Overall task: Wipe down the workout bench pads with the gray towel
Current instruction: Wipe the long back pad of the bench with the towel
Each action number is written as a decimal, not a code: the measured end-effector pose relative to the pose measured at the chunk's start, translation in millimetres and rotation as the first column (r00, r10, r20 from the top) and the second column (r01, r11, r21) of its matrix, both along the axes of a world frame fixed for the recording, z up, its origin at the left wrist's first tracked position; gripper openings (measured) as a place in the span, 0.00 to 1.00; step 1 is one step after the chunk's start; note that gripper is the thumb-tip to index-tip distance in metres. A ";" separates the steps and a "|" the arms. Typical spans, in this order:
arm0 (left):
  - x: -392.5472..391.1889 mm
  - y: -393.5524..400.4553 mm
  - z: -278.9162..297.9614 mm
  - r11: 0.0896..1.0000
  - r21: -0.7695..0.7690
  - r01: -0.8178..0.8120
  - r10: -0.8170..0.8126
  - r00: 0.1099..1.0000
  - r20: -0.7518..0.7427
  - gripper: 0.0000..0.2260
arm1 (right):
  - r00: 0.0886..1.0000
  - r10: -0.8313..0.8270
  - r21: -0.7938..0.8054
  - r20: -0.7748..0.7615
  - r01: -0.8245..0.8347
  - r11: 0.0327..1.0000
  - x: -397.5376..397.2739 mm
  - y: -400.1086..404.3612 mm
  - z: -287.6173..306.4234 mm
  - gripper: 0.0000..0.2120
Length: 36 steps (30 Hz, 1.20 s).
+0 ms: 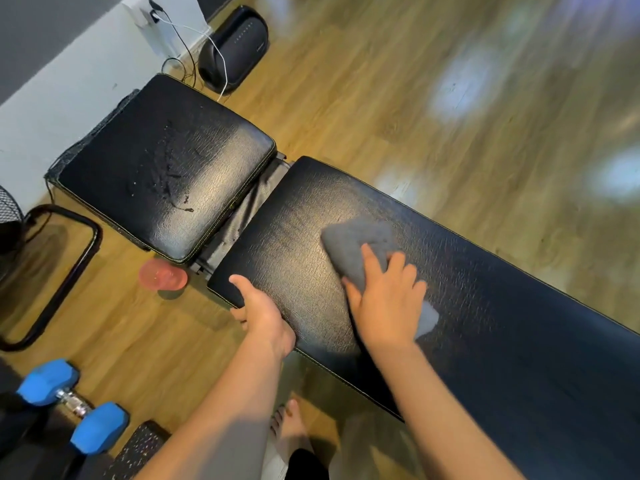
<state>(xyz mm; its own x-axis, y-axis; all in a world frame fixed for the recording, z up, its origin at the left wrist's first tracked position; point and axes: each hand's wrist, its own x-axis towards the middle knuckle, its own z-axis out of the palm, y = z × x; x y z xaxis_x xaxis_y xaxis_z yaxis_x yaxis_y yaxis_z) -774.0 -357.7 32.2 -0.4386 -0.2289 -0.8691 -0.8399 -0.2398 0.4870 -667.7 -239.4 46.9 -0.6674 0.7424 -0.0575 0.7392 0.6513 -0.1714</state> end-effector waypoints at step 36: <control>-41.3 -27.3 31.1 0.969 0.231 0.085 -0.106 0.991 0.080 0.41 | 0.933 0.347 -0.107 0.093 -0.337 0.935 -3.8 -87.9 -1.5 0.31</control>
